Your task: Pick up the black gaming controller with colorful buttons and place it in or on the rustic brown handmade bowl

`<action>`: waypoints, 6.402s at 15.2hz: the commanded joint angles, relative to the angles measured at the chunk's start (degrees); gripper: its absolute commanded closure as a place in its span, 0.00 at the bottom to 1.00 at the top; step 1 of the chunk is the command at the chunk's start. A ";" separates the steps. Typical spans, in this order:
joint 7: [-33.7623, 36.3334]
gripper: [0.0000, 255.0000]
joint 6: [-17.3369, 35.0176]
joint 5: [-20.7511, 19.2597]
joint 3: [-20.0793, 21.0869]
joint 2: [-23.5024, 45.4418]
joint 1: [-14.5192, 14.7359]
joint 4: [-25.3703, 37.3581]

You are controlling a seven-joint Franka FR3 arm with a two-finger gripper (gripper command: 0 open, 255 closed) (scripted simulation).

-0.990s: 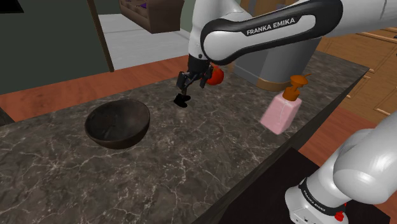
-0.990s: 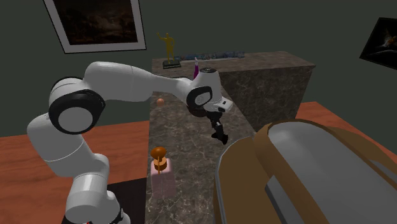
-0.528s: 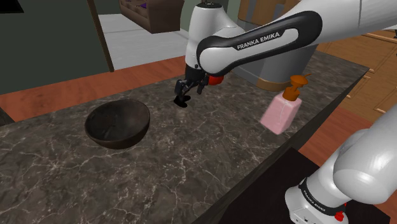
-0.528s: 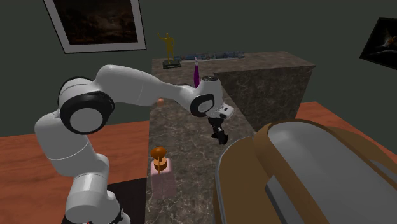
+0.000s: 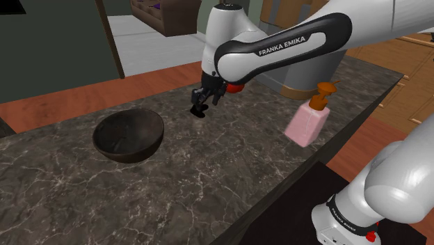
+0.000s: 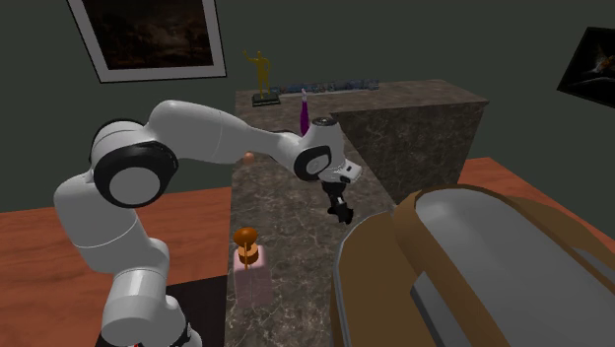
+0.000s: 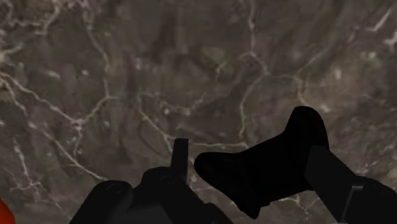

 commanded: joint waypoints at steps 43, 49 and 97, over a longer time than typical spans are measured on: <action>30.35 1.00 12.97 0.93 -0.53 0.70 -1.66 -2.17; 29.54 1.00 8.49 1.96 -0.60 -1.11 -1.68 0.59; 61.61 1.00 -15.23 -16.10 11.79 16.11 15.55 35.75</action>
